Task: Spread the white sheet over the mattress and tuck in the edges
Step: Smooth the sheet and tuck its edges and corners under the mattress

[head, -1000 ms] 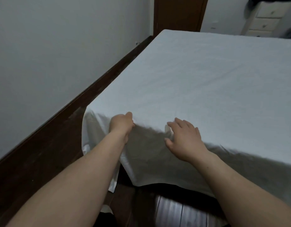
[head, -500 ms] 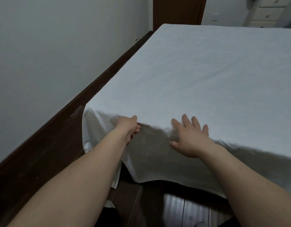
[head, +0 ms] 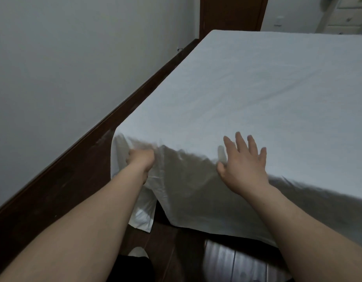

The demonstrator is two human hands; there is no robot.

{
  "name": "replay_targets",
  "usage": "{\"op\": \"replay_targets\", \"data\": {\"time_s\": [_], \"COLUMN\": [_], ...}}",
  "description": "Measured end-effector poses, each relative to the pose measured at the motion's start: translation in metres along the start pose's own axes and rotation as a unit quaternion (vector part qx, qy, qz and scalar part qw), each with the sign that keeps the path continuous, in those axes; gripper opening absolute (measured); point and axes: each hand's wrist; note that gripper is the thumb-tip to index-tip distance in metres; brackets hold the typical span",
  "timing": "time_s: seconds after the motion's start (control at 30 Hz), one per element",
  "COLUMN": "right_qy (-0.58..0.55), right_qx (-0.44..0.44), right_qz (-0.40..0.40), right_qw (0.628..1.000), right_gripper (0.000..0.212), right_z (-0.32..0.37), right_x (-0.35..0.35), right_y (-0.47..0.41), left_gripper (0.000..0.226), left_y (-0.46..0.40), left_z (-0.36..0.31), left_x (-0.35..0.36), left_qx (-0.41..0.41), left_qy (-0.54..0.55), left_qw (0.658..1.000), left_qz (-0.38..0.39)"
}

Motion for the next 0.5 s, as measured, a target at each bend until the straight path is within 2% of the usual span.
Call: {"op": "replay_targets", "data": {"time_s": [0.03, 0.1, 0.2, 0.27, 0.33, 0.4, 0.5], "right_qy": [-0.001, 0.005, 0.045, 0.049, -0.002, -0.028, -0.01], "right_qx": [-0.018, -0.045, -0.082, -0.129, -0.185, -0.21, -0.175], "right_qz": [-0.028, -0.042, 0.061, 0.093, 0.06, 0.016, -0.007], "right_qw": [0.999, 0.998, 0.994, 0.986, 0.981, 0.977, 0.984], "right_gripper": [0.073, 0.076, 0.084, 0.081, 0.069, 0.065, 0.068], "right_z": [0.005, 0.017, 0.036, 0.052, 0.071, 0.087, 0.1], "right_x": [0.001, 0.005, 0.02, 0.028, 0.03, 0.033, 0.045], "right_y": [-0.001, -0.003, -0.005, -0.006, -0.008, -0.011, -0.02], "left_gripper": [0.085, 0.09, 0.084, 0.075, 0.071, 0.071, 0.072], "left_y": [-0.004, -0.009, -0.012, -0.022, -0.04, -0.053, -0.072], "left_z": [0.004, 0.007, 0.002, 0.001, 0.0, -0.004, -0.008], "left_x": [-0.003, -0.009, -0.02, -0.028, -0.038, -0.045, -0.053], "left_qx": [0.006, 0.049, 0.104, 0.123, 0.13, 0.141, 0.139], "left_qy": [0.001, -0.013, -0.036, -0.055, -0.06, -0.077, -0.083], "left_qw": [1.0, 0.999, 0.993, 0.989, 0.985, 0.98, 0.98], "left_qz": [0.001, -0.011, -0.031, -0.063, -0.094, -0.117, -0.112]}}
Point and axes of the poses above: each hand's wrist, its own y-axis away from the middle knuckle, its own x-axis out of the palm, z = x × y, and after that the axes turned 3 degrees about x, right-handed
